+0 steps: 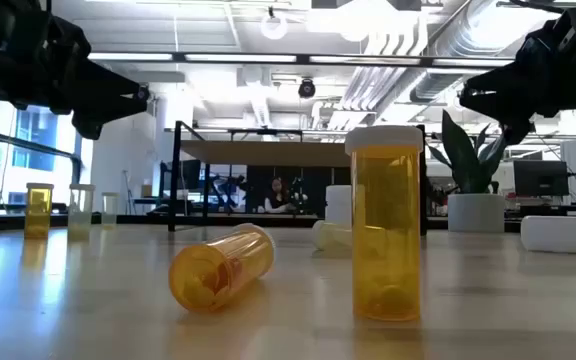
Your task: Pick and place medicine bottles onto shelf by color
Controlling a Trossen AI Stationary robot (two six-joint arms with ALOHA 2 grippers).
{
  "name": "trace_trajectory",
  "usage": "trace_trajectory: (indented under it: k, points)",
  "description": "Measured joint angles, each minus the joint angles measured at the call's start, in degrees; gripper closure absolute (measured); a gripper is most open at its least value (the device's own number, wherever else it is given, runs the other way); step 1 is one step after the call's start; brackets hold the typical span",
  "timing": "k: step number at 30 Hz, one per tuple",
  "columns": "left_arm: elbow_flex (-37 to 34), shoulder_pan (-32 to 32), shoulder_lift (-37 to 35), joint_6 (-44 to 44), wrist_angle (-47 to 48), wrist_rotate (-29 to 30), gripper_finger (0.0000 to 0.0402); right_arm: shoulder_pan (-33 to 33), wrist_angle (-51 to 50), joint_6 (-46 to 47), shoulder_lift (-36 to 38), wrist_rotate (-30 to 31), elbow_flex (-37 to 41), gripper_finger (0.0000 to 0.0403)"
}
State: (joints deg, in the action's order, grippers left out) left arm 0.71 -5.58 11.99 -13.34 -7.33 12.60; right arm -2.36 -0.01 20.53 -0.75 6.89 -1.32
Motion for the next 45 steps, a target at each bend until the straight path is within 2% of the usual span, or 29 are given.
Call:
trace_trajectory:
  k: [45]
  points:
    - [0.0, 0.0, 0.0, 0.0, 0.0, 0.0, 0.0206, 0.0, 0.0, 0.0, 0.0, 0.0, 0.0, 0.0256]
